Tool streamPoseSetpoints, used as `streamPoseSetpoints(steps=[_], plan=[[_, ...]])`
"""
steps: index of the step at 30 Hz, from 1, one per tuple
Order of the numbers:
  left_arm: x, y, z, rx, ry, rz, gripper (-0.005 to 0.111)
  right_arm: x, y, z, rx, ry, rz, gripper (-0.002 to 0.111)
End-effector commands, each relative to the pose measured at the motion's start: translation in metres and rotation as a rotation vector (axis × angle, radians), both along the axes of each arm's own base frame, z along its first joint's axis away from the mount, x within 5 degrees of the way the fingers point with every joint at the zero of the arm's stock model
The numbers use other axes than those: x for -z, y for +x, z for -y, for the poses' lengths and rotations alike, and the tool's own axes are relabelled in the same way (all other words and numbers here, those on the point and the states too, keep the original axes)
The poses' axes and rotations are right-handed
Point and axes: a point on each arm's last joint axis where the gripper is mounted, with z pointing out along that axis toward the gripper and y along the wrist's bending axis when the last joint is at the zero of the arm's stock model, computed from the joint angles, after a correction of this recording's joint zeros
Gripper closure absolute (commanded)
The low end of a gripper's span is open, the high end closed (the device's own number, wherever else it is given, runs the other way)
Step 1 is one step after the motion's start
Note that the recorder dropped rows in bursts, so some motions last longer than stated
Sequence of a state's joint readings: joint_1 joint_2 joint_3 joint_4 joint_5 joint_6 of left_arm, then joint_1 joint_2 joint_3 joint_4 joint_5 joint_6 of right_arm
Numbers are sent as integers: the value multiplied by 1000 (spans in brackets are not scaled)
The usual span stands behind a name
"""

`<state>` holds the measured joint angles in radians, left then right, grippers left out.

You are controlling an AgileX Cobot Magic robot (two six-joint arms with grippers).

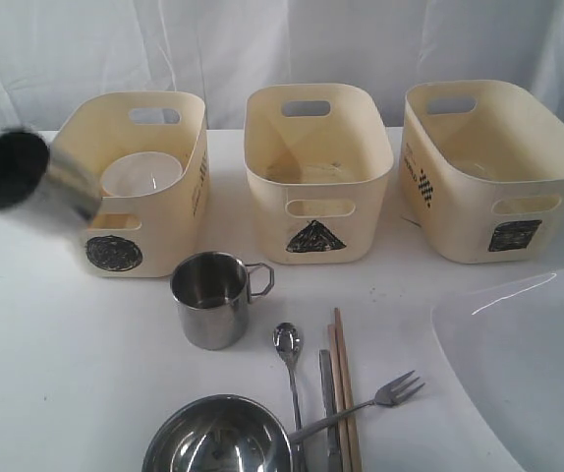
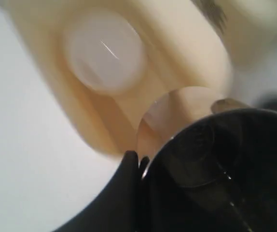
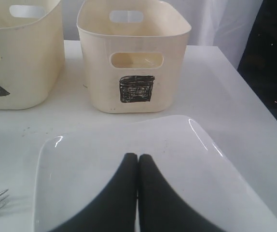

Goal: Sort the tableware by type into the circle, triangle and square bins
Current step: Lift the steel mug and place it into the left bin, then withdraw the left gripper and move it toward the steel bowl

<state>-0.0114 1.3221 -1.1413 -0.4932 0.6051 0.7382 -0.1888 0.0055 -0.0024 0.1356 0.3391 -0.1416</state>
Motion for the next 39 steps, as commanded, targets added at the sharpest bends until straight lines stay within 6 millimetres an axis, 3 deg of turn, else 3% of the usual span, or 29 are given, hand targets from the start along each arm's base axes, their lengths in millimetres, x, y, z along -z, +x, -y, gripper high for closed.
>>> streamPoseSetpoints(steps=[1, 3, 5, 7, 8, 13, 18, 22, 24, 26, 28, 33, 39], plan=[[-50, 39, -19, -414, -263, 455, 107, 0, 0, 0, -1, 5, 6, 108], [-51, 56, -24, -464, -246, 514, 107, 0, 0, 0, -1, 5, 6, 108], [-41, 74, -22, -443, -239, 465, 107, 0, 0, 0, -1, 5, 6, 108], [-23, 94, -12, -360, -233, 347, 107, 0, 0, 0, -1, 5, 6, 108], [0, 113, 2, -255, -199, 244, 107, 0, 0, 0, -1, 5, 6, 108], [57, 152, 20, -167, -127, 146, 107, 0, 0, 0, -1, 5, 6, 108], [80, 166, 31, -164, -147, 100, 107, 0, 0, 0, -1, 5, 6, 108], [76, 168, 37, -124, -129, 123, 100, 0, 0, 0, -1, 5, 6, 108], [72, 168, 41, -91, -122, 130, 82, 0, 0, 0, -1, 5, 6, 108], [72, 167, 42, -80, -129, 118, 57, 0, 0, 0, -1, 5, 6, 108], [72, 165, 44, -70, -140, 98, 48, 0, 0, 0, -1, 5, 6, 108], [43, 157, 42, -88, -171, 169, 44, 0, 0, 0, -1, 5, 6, 108], [-26, 122, 40, -57, -200, 315, 44, 0, 0, 0, -1, 5, 6, 108]])
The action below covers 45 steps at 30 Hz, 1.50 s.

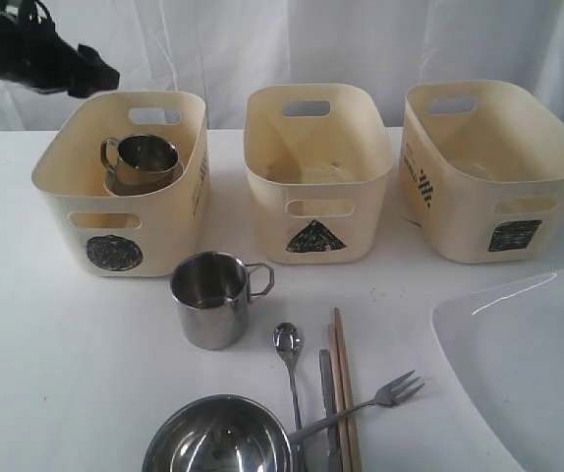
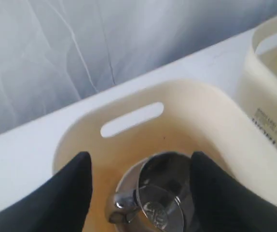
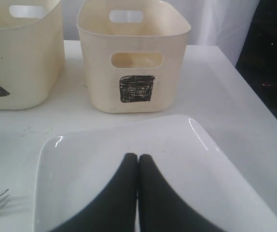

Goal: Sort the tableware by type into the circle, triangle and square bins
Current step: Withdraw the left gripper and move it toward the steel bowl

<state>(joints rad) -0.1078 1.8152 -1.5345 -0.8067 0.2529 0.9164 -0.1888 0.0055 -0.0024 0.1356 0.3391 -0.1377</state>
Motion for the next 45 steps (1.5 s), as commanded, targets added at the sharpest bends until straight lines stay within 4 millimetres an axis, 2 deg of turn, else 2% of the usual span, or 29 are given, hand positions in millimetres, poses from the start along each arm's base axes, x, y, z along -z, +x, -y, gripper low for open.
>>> streamPoseSetpoints(steps=[1, 4, 6, 9, 10, 13, 15, 18, 23, 27, 30, 33, 40, 45], plan=[[-60, -35, 2, 34, -51, 111, 44, 0, 0, 0, -2, 1, 6, 108], [-95, -66, 3, 65, -113, 131, 51, 0, 0, 0, -2, 1, 6, 108], [-111, -88, 3, 94, -136, 98, 68, 0, 0, 0, -2, 1, 6, 108], [-114, -112, 6, 142, -152, -54, 101, 0, 0, 0, -2, 1, 6, 108], [-109, -118, 8, 174, -158, -130, 106, 0, 0, 0, -2, 1, 6, 108], [-87, -135, 14, 271, -170, -385, 107, 0, 0, 0, -2, 1, 6, 108], [-66, -145, 15, 330, -151, -535, 107, 0, 0, 0, -2, 1, 6, 108], [-30, -155, 12, 316, -125, -709, 107, 0, 0, 0, -2, 1, 6, 108], [27, -175, 10, 229, -138, -892, 107, 0, 0, 0, -2, 1, 6, 108], [57, -207, 19, 140, -142, -871, 107, 0, 0, 0, -2, 1, 6, 108], [65, -225, 25, 40, -173, -744, 107, 0, 0, 0, -2, 1, 6, 108], [65, -236, 30, 10, -203, -672, 107, 0, 0, 0, -2, 1, 6, 108], [67, -251, 35, 76, -181, -755, 107, 0, 0, 0, -2, 1, 6, 108], [66, -250, 35, 73, -185, -751, 107, 0, 0, 0, -2, 1, 6, 108]])
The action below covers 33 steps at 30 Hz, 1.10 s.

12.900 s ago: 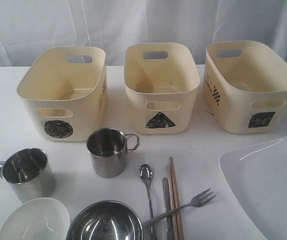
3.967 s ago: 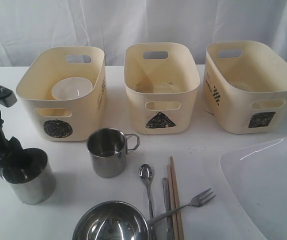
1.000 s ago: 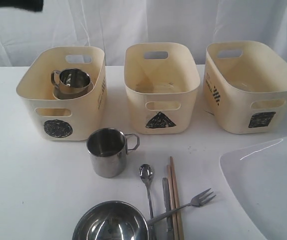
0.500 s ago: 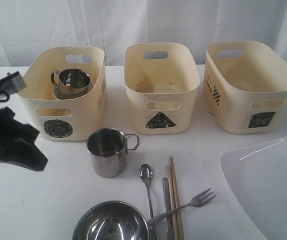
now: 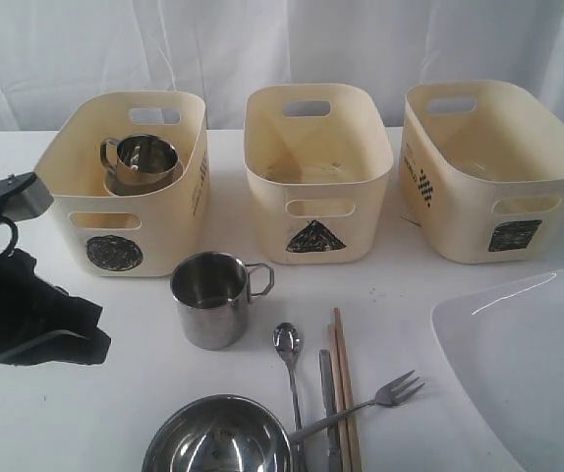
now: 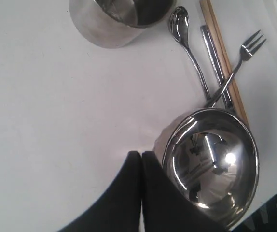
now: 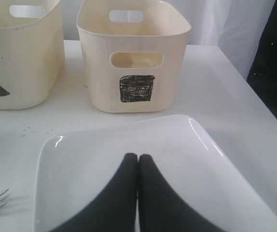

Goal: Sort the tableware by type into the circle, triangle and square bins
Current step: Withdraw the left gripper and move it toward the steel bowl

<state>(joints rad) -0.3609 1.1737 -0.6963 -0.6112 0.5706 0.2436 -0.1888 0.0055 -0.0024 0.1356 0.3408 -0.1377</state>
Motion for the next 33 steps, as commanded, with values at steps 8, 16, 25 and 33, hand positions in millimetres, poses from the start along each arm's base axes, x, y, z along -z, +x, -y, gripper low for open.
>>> streamPoseSetpoints(steps=[8, 16, 25, 33], plan=[[-7, 13, 0, -161, -75, 112, 107, 0, 0, 0, -1, 1, 7, 108], [19, -27, 31, -39, -91, -70, 107, 0, 0, 0, -1, 1, 7, 108], [24, -28, 45, -104, -104, 164, 107, 0, 0, 0, -1, 1, 7, 108], [28, -29, 42, 58, 21, 275, 90, 0, 0, 0, -1, 1, 7, 108]])
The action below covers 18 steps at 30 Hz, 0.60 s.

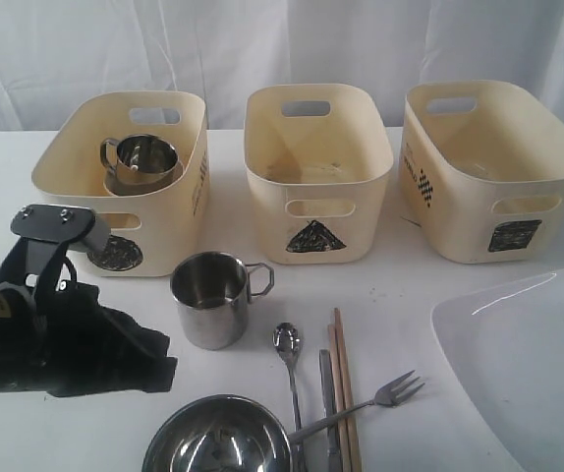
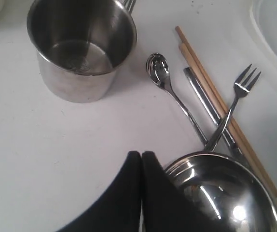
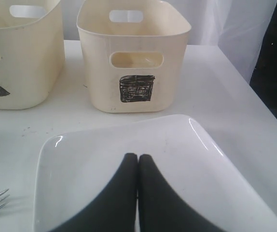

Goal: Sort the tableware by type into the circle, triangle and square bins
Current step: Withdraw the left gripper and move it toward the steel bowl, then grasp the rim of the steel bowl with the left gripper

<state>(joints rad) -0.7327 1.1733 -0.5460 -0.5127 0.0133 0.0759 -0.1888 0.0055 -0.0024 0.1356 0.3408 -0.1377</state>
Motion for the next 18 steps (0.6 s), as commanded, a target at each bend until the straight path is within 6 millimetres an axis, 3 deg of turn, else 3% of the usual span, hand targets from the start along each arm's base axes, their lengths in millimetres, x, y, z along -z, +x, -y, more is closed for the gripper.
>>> streamPoseSetpoints(steps=[1, 5, 7, 9, 18], plan=[[5, -7, -1, 59, 49, -23, 81, 0, 0, 0, -1, 1, 7, 108], [7, -11, -1, 54, 39, -94, 37, 0, 0, 0, -1, 1, 7, 108], [8, -11, 0, 32, 21, -122, 21, 0, 0, 0, -1, 1, 7, 108], [7, -11, 0, 2, 2, -144, 17, 0, 0, 0, -1, 1, 7, 108], [11, -13, -1, -45, 0, -220, 24, 0, 0, 0, -1, 1, 7, 108]])
